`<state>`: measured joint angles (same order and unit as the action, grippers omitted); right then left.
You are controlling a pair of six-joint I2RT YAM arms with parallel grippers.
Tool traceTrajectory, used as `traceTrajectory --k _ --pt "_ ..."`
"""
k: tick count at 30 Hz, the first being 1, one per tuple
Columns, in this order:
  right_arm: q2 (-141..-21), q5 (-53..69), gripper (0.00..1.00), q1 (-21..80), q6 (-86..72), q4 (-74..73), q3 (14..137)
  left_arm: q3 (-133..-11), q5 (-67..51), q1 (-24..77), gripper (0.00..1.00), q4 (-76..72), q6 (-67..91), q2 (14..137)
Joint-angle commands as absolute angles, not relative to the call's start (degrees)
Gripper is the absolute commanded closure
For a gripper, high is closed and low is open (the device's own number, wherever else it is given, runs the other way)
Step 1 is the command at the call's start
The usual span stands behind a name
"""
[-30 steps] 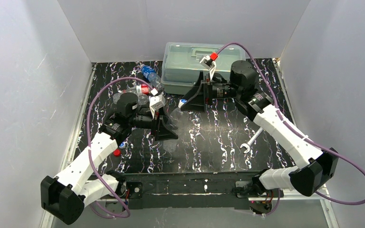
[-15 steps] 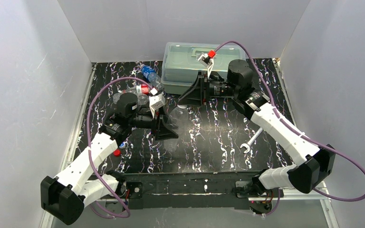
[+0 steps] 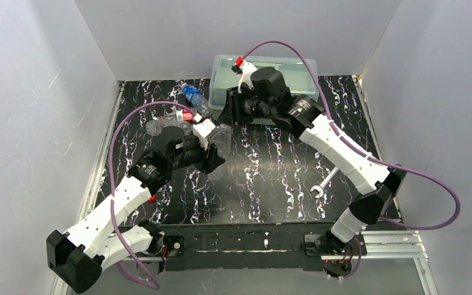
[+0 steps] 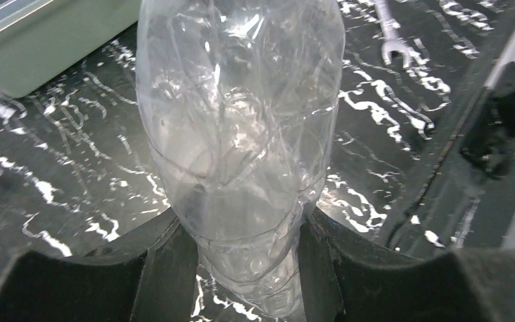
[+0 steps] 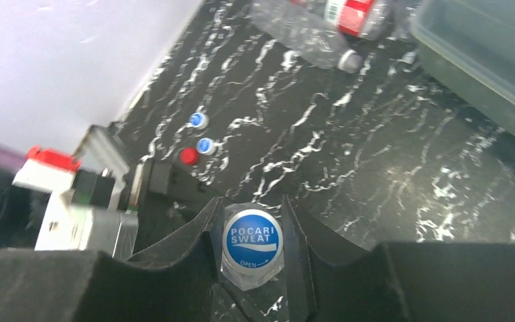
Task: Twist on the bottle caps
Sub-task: Screw the bottle cap onto the plastic bottle.
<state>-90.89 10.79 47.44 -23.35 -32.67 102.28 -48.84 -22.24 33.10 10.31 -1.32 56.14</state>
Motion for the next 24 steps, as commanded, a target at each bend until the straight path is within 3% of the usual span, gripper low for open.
traceTrajectory --k 1,4,9,12,18,24 --pt "-94.68 -4.22 0.99 52.58 -24.6 -45.66 107.51 -51.68 -7.67 35.2 1.0 7.48 -4.6 56.62" --pt "-95.82 -5.22 0.97 52.72 -24.22 -46.39 109.7 -50.52 -7.14 35.33 1.0 6.68 -4.95 56.37" --pt "-94.05 -4.5 0.29 52.38 -21.68 -44.02 109.55 -48.86 -11.43 35.33 1.0 7.71 -6.18 55.46" --pt "-91.54 -1.68 0.06 50.38 -20.69 -41.33 107.96 -48.07 -13.05 35.31 1.0 9.24 -6.41 54.85" --pt "-86.31 13.28 0.02 43.72 -17.41 -35.94 102.92 -45.66 -18.17 35.29 1.0 9.98 -8.03 52.18" --pt "-81.8 26.89 0.03 42.28 -9.64 -34.29 99.01 -46.4 -33.75 34.7 1.0 12.26 -10.26 51.87"
